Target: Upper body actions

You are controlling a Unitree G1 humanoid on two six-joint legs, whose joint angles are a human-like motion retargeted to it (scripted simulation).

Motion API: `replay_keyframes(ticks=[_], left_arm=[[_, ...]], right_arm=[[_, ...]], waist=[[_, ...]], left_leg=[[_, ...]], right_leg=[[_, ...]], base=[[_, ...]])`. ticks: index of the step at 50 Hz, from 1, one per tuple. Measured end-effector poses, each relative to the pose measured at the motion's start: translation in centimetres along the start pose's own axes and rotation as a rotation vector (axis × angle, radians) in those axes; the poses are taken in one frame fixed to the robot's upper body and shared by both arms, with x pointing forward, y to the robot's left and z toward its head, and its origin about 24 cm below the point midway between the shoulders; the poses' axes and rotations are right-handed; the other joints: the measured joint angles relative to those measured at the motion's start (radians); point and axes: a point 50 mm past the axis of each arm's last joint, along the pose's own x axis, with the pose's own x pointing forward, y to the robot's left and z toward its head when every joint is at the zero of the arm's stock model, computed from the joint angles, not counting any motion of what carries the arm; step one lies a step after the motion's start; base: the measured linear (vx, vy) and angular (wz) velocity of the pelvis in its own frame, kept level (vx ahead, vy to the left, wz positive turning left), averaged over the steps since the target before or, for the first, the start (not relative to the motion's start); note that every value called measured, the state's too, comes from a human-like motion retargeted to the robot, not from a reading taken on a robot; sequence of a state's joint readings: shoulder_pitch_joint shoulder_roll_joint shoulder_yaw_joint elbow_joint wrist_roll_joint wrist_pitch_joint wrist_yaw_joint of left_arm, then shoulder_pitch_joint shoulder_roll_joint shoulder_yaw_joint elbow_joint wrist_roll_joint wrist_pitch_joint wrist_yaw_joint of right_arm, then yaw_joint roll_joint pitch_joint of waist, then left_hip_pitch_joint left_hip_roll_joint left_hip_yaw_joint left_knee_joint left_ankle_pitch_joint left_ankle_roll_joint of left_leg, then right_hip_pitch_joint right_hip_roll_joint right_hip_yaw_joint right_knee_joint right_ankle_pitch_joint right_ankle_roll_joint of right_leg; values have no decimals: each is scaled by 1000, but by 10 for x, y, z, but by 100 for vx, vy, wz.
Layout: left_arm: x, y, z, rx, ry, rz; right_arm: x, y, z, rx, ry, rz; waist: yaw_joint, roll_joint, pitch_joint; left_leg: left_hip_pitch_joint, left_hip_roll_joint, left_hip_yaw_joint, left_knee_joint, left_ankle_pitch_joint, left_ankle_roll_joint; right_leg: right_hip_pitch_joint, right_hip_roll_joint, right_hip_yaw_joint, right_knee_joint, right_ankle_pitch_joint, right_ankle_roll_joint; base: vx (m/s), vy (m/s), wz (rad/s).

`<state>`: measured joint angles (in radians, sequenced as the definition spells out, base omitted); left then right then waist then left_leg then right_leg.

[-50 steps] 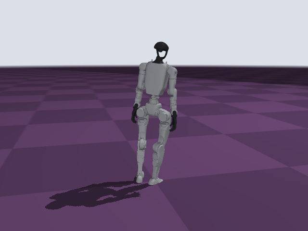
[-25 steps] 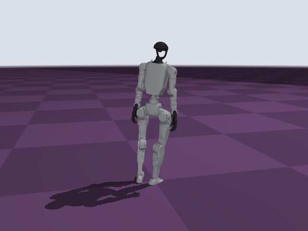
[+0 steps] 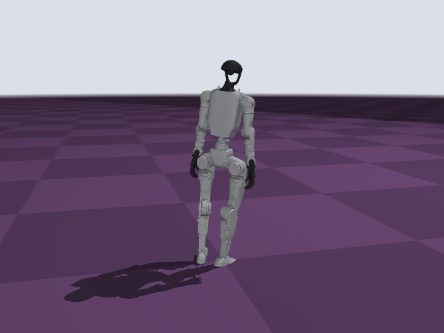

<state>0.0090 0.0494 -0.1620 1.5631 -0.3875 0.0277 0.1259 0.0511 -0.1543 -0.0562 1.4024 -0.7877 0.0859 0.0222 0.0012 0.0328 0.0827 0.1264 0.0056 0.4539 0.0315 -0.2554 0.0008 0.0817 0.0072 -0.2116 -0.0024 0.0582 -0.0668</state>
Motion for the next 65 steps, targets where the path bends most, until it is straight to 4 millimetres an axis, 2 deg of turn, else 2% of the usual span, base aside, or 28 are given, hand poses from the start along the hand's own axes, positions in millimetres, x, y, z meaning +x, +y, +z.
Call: replay_keyframes(ticks=[65], left_arm=[[0, -2, -3, -16, 7, -4]], right_arm=[[0, 4, -1, -18, 3, 4]], waist=[[-7, 2, -18]], left_leg=[[-1, 5, 5, -6, 22, -2]], right_leg=[[-10, 11, 8, 0, 0, -3]], base=[[0, 0, 0]])
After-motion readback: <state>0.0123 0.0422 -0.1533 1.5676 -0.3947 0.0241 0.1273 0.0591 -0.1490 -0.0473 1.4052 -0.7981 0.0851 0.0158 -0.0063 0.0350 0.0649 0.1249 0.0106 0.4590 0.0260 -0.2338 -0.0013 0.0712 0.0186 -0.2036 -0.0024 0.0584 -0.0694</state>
